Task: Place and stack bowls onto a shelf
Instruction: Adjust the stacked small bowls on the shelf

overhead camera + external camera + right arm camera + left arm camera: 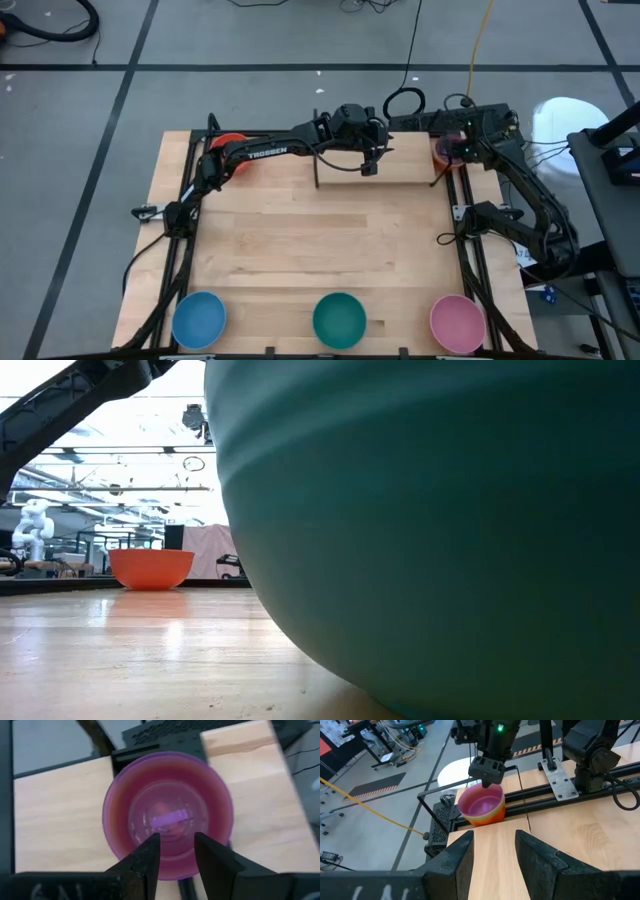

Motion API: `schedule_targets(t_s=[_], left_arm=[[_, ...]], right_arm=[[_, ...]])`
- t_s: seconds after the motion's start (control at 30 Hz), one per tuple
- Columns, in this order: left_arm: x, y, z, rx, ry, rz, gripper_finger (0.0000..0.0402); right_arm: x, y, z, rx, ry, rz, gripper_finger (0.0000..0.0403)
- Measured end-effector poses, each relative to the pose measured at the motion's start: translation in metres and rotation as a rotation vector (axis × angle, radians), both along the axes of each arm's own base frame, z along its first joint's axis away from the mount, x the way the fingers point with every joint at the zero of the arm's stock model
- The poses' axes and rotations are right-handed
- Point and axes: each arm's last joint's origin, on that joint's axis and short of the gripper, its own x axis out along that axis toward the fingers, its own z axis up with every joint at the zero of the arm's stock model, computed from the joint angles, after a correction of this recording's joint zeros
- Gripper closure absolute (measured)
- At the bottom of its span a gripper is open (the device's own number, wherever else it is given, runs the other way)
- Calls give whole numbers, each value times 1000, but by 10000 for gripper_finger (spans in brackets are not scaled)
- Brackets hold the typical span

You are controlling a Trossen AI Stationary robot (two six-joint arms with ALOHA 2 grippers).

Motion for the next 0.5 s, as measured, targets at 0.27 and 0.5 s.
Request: schedule_targets(t_s=[0.27,0.5], left_arm=[[0,0,0,0,0,0,252],[0,0,0,-3,-1,1,252]], right_arm=[[-3,7,10,-91,4,-2,289],[-16,15,12,-84,48,-100,289]])
